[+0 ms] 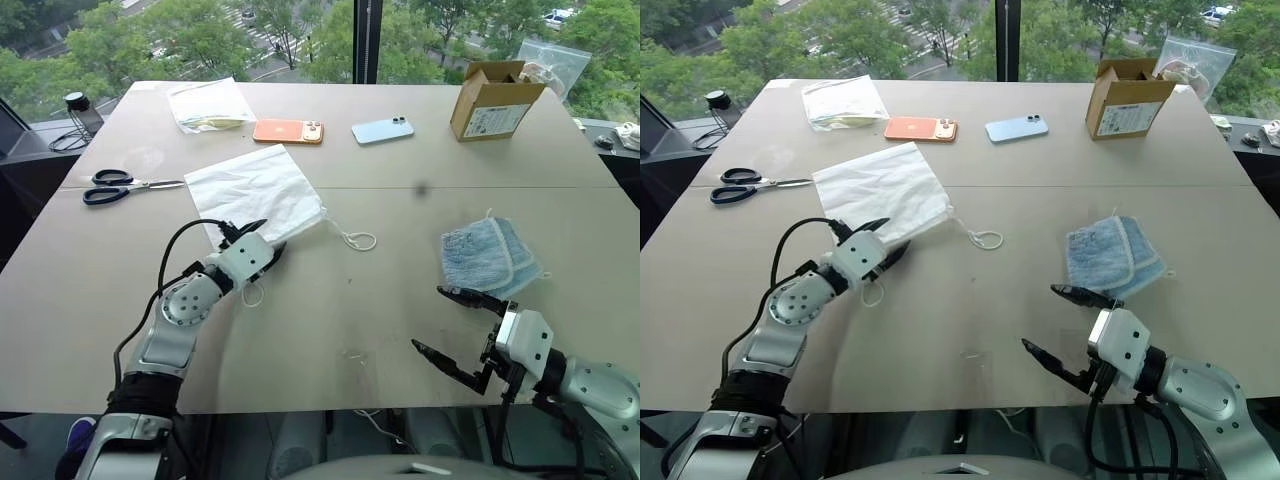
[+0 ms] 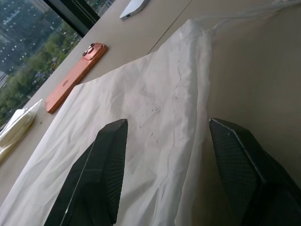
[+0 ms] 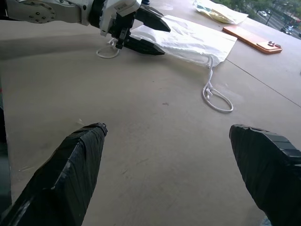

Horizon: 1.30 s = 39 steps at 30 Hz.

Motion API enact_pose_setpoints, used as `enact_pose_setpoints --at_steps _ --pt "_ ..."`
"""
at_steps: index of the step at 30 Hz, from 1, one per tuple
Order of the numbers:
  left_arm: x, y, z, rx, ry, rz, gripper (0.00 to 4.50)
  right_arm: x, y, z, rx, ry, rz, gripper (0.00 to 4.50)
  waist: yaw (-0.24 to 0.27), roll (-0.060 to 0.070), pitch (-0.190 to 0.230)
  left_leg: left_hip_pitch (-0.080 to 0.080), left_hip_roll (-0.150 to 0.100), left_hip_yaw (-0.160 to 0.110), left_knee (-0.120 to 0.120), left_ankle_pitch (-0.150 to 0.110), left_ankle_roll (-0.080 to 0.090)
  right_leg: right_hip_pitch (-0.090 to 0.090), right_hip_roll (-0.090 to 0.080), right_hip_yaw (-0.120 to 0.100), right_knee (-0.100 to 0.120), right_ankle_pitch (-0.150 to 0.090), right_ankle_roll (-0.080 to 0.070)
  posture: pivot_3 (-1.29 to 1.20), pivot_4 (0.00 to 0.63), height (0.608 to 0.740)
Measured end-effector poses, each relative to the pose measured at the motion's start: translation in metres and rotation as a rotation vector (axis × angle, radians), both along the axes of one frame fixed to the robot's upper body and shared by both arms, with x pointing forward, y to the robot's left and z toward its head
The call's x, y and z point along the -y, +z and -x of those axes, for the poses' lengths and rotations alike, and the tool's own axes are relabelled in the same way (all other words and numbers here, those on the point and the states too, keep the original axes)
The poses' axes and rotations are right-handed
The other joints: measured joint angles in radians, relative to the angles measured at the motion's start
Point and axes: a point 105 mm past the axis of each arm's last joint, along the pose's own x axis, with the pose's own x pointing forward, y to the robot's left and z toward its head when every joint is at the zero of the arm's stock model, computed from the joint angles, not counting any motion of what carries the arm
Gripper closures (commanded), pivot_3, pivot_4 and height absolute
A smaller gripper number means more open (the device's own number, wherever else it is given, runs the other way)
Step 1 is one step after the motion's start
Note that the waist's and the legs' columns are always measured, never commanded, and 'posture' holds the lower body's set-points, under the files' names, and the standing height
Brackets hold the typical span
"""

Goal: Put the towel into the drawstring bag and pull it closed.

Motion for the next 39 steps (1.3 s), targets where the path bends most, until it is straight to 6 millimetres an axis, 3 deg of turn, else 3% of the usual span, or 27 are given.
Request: enact_pose_setpoints --at_steps 21,28,36,39 --pt "0.0 0.001 -0.004 0.016 0.034 0.011 1.67 -0.002 0.001 -0.001 0.004 0.007 -0.002 0.0 0.0 0.0 0.0 0.0 0.0 0.0 0.0 0.0 0.0 0.0 0.0 0.0 0.0 0.0 0.0 0.0 0.15 0.74" --pt "-0.009 -0.001 -0.01 0.014 0.123 -0.028 1.67 -0.002 0.001 0.0 0.003 0.023 0.003 0.0 0.0 0.0 0.0 0.0 0.0 0.0 0.0 0.0 0.0 0.0 0.0 0.0 0.0 0.0 0.0 0.0 0.15 0.74" --pt "-0.005 0.004 -0.02 0.014 0.167 -0.001 1.67 -0.004 0.006 -0.005 0.023 0.017 -0.008 0.0 0.0 0.0 0.0 0.0 -0.001 0.0 0.0 0.0 0.0 0.0 0.0 0.0 0.001 0.0 0.0 0.0 0.15 0.74" --pt "-0.002 0.007 -0.023 0.011 0.162 0.015 2.4 -0.004 0.01 -0.008 0.035 0.004 -0.032 0.0 0.0 0.0 0.0 0.0 -0.001 -0.001 0.0 0.0 0.0 0.0 0.0 0.0 0.001 0.0 0.0 0.0 0.15 0.74"
